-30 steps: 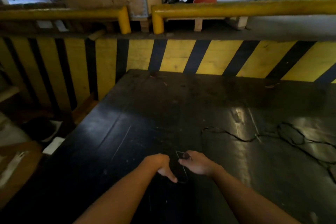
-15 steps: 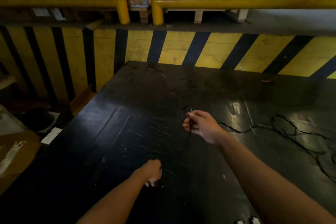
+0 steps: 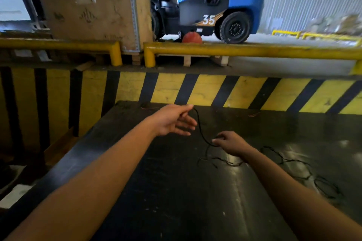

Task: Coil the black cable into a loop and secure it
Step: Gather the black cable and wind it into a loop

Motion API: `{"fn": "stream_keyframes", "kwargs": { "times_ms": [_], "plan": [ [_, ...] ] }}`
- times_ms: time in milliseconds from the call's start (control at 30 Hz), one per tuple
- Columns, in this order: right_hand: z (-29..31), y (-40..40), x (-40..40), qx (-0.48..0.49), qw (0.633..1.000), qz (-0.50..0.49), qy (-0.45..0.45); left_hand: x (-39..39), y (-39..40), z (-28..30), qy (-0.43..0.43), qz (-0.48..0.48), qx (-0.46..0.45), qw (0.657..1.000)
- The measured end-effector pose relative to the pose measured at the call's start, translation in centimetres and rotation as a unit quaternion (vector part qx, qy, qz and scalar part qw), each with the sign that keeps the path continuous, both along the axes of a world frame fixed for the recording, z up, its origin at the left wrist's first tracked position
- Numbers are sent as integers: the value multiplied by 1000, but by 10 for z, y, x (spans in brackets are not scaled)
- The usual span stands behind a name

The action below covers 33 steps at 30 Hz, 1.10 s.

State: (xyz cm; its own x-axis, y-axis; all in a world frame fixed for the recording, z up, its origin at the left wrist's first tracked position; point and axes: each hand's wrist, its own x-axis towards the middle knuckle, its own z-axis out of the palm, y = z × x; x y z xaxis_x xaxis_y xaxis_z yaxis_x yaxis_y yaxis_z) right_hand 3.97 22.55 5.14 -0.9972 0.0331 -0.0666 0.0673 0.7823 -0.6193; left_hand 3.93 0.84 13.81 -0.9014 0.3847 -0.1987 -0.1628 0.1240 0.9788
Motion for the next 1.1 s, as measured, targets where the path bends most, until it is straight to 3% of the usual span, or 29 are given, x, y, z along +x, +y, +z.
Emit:
{"fn": "stream_keyframes", "kwargs": {
  "times_ms": [67, 233, 367, 500, 600, 667, 800, 933, 1000, 1100],
  "plan": [
    [15, -10, 12, -24, 999, 5, 39, 7, 11, 25, 28, -11, 24, 999],
    [57, -35, 51, -209, 968, 82, 111, 20, 31, 72, 72, -21, 71, 995],
    [64, -41, 62, -179, 971, 88, 131, 32, 42, 94, 84, -58, 106, 989],
    [82, -32, 59, -202, 943, -19, 264, 38, 52, 102, 105, -85, 99, 986],
    [90, -19, 44, -191, 930, -52, 311, 37, 60, 108, 109, -89, 104, 984],
    [87, -13, 30, -145, 945, -11, 293, 36, 68, 112, 110, -94, 114, 983],
    [87, -14, 29, -164, 956, 106, 216, 30, 88, 115, 94, -105, 187, 972],
    [82, -6, 25, -46, 963, 196, 179, 20, 110, 104, 92, -79, 268, 956],
    [80, 7, 27, -21, 963, 230, 137, 11, 110, 106, 155, -22, 235, 959],
    [93, 48, 27, -3, 965, 235, 116, 0, 98, 114, 249, 59, 81, 963]
  ]
}}
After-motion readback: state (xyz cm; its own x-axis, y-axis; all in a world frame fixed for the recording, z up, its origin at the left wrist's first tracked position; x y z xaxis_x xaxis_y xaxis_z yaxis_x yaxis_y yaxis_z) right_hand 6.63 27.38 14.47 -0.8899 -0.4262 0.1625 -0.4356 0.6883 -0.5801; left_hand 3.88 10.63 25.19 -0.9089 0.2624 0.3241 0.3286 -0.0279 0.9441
